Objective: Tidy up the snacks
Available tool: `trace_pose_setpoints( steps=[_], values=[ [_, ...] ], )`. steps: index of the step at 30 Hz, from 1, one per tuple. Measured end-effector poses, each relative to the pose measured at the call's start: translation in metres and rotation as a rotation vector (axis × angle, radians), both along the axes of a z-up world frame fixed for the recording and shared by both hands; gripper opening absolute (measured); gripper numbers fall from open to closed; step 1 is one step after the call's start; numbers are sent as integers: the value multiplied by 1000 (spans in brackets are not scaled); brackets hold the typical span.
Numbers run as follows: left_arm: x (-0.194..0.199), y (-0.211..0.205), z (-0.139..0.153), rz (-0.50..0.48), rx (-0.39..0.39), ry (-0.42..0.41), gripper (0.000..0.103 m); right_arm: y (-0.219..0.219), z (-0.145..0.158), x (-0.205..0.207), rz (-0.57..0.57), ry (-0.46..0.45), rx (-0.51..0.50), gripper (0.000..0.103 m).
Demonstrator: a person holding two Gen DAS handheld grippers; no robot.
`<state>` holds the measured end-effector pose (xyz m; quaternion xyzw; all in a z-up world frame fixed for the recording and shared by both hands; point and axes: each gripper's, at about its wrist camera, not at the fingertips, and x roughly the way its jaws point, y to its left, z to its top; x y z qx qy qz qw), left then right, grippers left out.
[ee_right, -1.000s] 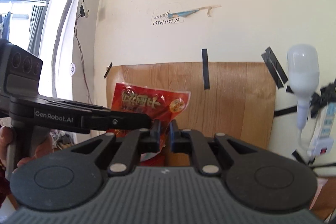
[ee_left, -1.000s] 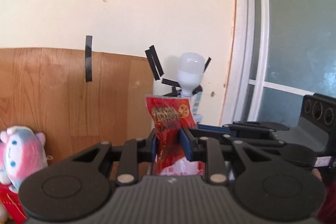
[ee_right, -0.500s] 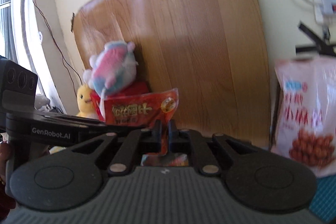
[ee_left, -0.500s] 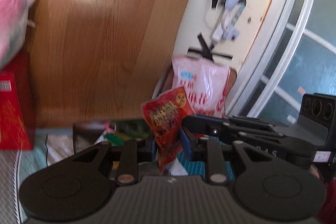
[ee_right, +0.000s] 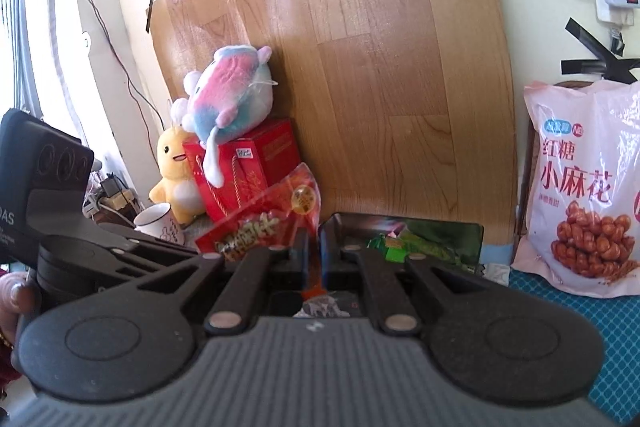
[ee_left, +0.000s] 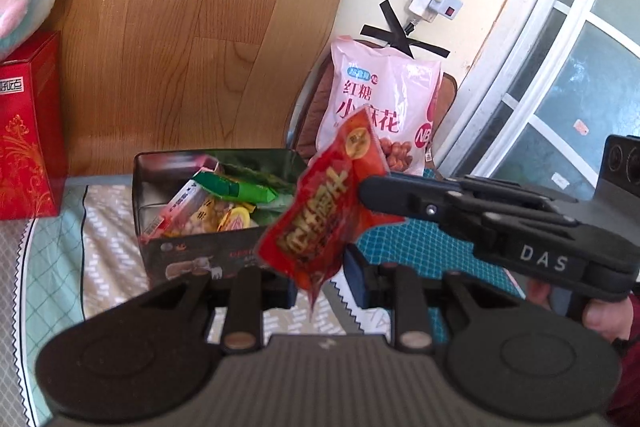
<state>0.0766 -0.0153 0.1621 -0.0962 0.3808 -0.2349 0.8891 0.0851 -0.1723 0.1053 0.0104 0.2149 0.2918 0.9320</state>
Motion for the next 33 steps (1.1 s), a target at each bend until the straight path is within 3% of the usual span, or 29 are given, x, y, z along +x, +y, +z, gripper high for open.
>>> trace_pose_setpoints(
  steps=[5,12,19,23,28,31,33],
  values=[
    [13,3,1,19,18,-1,23,0,-2,9,-10,12,6,7],
    [75,22,5,109,8,-2,24,8,6,53,-53,-15,31,7],
    [140,35,-54,157,40,167,28,21,-40,121,-112,121,14,7],
    [157,41,-85,204,74,250,48,22,-72,148,-149,191,-18,7],
    [139,40,-74,193,137,179,66,16,-85,157,-181,223,-33,11],
    [116,32,-57,181,225,97,66,9,-74,143,-182,189,8,12],
    [101,30,-46,181,238,57,66,8,-64,130,-180,164,24,12]
  ],
)
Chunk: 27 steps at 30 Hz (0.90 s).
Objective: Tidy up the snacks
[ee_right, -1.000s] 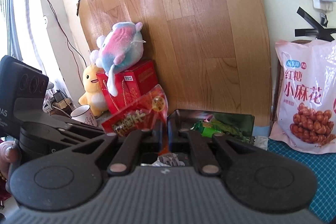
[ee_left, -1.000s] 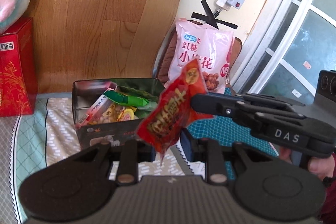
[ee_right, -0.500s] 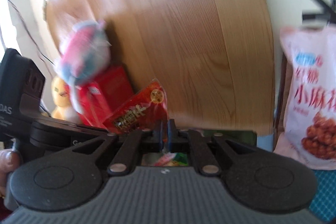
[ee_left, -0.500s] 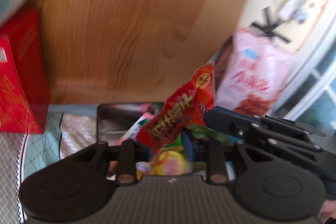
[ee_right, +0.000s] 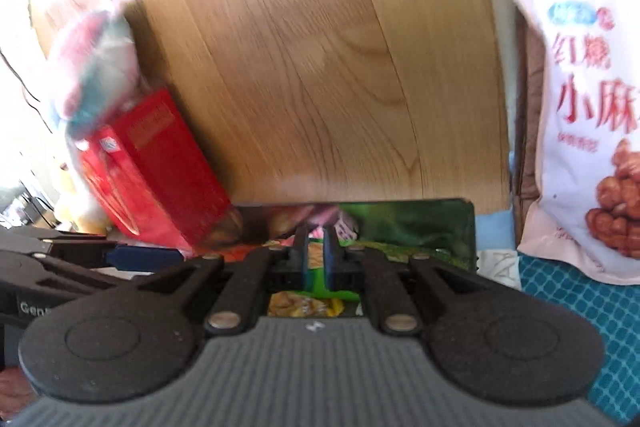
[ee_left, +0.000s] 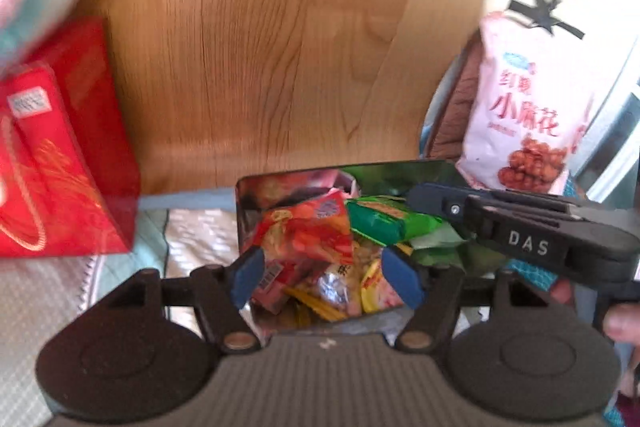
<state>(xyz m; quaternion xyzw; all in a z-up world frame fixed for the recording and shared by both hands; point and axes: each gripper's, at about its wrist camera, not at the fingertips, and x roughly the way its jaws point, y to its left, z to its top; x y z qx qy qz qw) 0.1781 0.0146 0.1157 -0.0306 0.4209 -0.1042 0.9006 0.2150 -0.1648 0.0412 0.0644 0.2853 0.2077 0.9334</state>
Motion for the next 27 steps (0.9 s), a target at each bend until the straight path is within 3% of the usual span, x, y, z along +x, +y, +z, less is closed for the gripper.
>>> trace_pose_setpoints(
  steps=[3,5,8,9,14,20,22,24,27],
  values=[
    [-25,-2,16,3,12,-66,69,-5,12,-29,5,-36,18,14],
    [-47,-10,25,14,32,-132,90,-5,17,-52,3,-66,33,18],
    [-82,-23,31,49,56,-227,101,-10,17,-100,-18,-136,48,43],
    [-94,-27,31,55,45,-244,103,-12,16,-115,-34,-156,61,45],
    [-145,-39,24,111,17,-274,103,-29,3,-172,-98,-195,124,53],
    [-191,-51,10,181,88,-254,103,-37,-4,-215,-89,-224,36,66],
    [-204,-55,6,216,119,-269,103,-38,-5,-229,-77,-220,42,72],
    [-217,-59,3,253,159,-289,103,-42,-6,-244,-87,-233,64,85],
    [-231,-61,1,281,176,-303,103,-46,-7,-265,-116,-253,94,91]
  ],
)
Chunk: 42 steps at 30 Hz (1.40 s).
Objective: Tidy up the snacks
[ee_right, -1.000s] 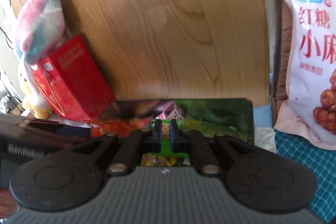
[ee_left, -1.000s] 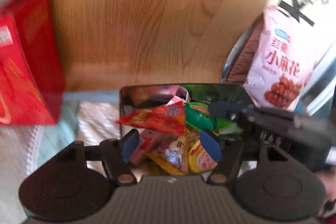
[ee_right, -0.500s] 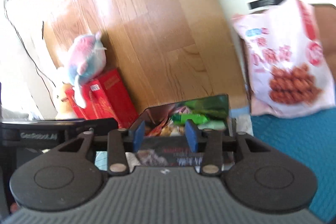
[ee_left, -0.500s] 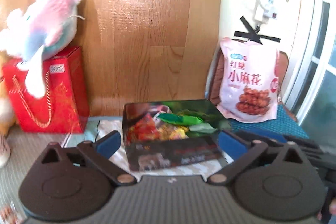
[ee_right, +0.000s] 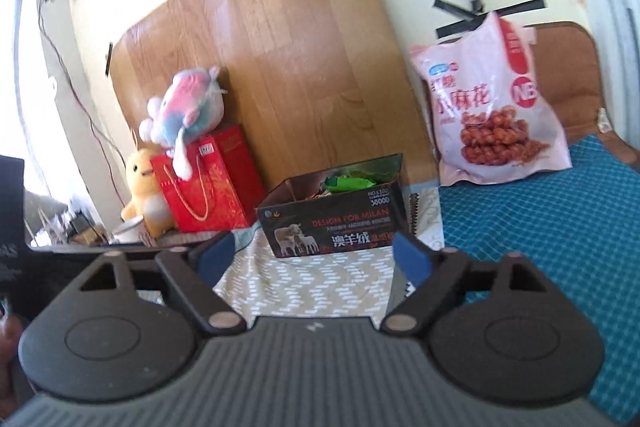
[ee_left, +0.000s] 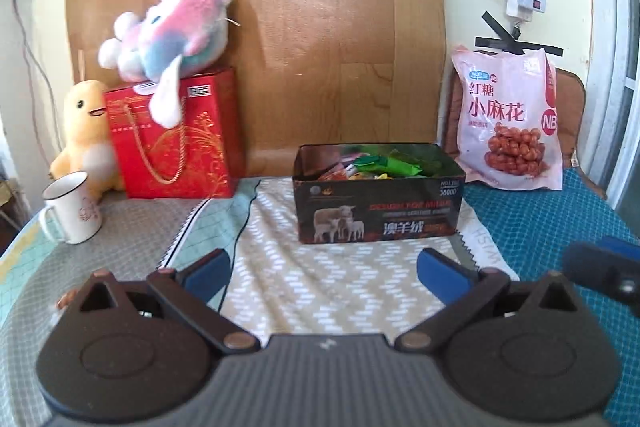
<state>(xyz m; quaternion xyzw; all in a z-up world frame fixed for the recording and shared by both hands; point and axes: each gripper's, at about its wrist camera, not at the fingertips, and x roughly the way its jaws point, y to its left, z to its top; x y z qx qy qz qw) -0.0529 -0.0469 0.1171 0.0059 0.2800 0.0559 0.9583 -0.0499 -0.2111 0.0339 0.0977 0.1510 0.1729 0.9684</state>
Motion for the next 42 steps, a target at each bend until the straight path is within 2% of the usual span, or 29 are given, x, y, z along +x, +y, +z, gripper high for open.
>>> trace_pose_setpoints(
  steps=[12,21,35,42],
  values=[
    [-26,-5,-4,69,50,-11,103,6,-1,-28,4,-5,-17,95],
    [-35,-1,-2,119,91,-32,103,11,2,-35,19,-15,-24,95],
    [-48,25,5,224,113,-157,103,16,1,-36,11,-9,-21,96],
    [-50,20,3,200,126,-131,103,20,1,-39,8,-19,-24,103]
  ],
)
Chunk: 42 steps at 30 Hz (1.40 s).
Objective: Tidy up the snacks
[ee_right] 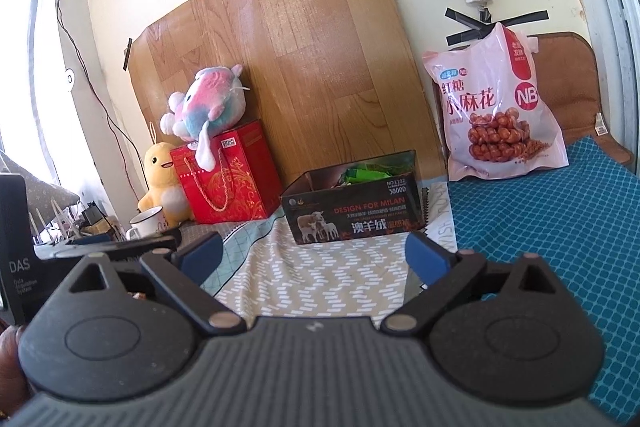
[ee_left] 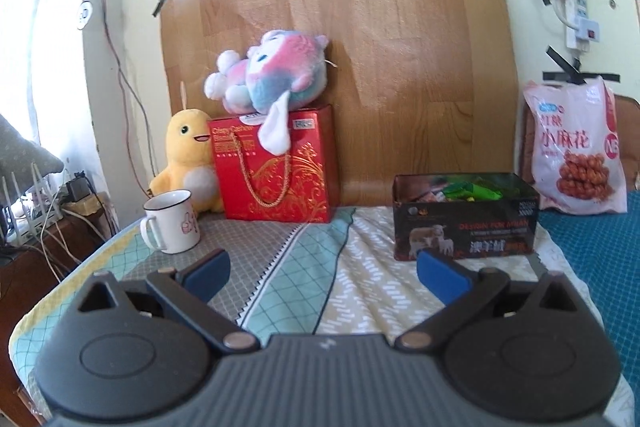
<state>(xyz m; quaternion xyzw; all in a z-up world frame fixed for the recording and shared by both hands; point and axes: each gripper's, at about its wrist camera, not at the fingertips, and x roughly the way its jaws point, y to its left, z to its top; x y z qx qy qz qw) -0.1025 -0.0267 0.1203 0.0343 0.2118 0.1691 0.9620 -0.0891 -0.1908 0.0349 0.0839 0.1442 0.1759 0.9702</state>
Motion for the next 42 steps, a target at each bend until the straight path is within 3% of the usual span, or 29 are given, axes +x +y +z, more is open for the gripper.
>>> trace_pose_setpoints(
  steps=[6,19,42],
  values=[
    [-2,-11,1,-52,-6,17,103,1,2,-3,-43,-23,-11,103],
    [5,-40,-18,-92,65,148,103,-4,-3,1,-128,-22,-2,103],
    [12,-50,-62,-154,9,369,103,-8,-14,9,-114,49,10,103]
  ],
)
